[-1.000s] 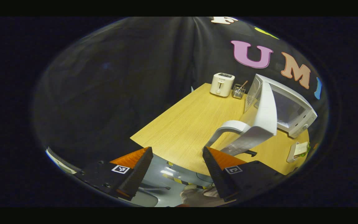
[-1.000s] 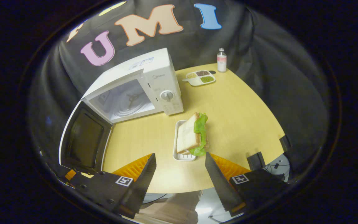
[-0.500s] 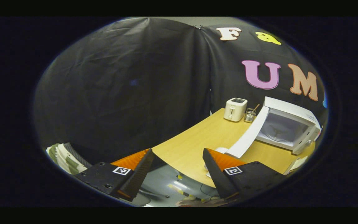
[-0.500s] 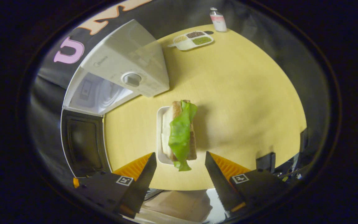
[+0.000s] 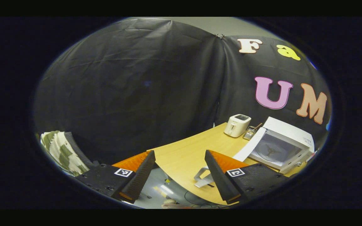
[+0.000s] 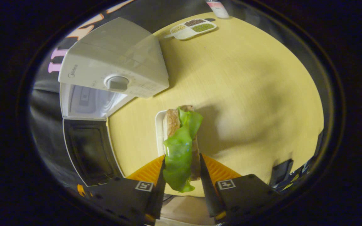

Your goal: Open the microwave oven with the left hand, put the food in, and close the microwave oven.

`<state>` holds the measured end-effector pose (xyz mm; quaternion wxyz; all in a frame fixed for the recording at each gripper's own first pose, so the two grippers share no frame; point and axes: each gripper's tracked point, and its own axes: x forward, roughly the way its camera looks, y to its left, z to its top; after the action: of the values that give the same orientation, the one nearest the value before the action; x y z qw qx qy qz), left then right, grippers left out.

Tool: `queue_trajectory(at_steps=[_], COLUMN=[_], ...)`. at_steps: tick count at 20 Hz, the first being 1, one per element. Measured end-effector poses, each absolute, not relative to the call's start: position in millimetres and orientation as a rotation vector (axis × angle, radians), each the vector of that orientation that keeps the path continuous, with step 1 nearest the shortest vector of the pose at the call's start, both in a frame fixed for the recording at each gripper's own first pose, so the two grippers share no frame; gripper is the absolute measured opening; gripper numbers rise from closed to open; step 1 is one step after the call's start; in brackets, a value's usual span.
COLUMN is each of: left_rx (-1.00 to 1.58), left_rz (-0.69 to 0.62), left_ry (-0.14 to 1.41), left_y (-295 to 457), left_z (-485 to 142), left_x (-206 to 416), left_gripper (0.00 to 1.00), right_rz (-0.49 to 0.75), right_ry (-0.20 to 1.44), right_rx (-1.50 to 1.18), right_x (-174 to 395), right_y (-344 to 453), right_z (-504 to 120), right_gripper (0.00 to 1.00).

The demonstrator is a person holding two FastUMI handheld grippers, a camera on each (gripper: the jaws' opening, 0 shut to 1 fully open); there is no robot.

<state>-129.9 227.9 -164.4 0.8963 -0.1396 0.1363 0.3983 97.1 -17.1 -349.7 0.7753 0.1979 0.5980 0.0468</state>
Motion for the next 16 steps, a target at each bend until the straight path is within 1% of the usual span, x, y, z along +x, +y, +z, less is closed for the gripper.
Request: queue_trajectory(at_steps=[1,3,4,5,6,7,11,12,13,14,15,16], left_rx=[-0.271,-0.256,-0.256,-0.257,-0.26,-0.26,-0.237,-0.237,-0.24,-0.234,-0.228,-0.227], left_rz=[0.832,0.832,0.825,0.818,0.805,0.79,0.707,0.679,0.641,0.613,0.584,0.552], left_ry=[0.286,0.288,0.291,0.295,0.297,0.301,0.325,0.33,0.341,0.344,0.342,0.34], left_y=[231.0,234.3,234.4,233.4,233.1,233.2,242.4,245.5,247.0,251.2,256.5,259.0], left_z=[-162.4,-159.9,-159.7,-161.0,-162.2,-163.4,-170.4,-173.6,-176.9,-177.9,-178.0,-177.7], left_x=[-131.4,-131.8,-129.7,-128.0,-124.9,-121.2,-103.8,-98.4,-91.4,-83.9,-77.1,-69.1], left_gripper=[0.93,0.93,0.9,0.89,0.89,0.93,0.93,0.9,0.93,0.89,0.93,0.93], right_rz=[0.109,0.122,0.127,0.125,0.129,0.137,0.114,0.105,0.095,0.081,0.066,0.054], right_ry=[1.286,1.26,1.251,1.239,1.225,1.21,1.135,1.11,1.085,1.061,1.041,1.022], right_rx=[0.464,0.516,0.512,0.508,0.508,0.516,0.556,0.577,0.595,0.613,0.633,0.652], right_x=[97.4,98.7,97.5,97.7,97.0,95.8,91.0,89.0,87.8,85.7,82.9,78.9], right_y=[-13.3,-9.4,-9.4,-9.4,-7.3,-4.6,3.3,8.1,12.9,18.4,24.3,31.0], right_z=[-347.8,-342.9,-341.5,-340.9,-338.3,-334.3,-316.4,-311.9,-306.7,-301.9,-297.9,-295.0], right_gripper=[0.58,0.38,0.29,0.29,0.35,0.35,0.35,0.35,0.29,0.29,0.29,0.35])
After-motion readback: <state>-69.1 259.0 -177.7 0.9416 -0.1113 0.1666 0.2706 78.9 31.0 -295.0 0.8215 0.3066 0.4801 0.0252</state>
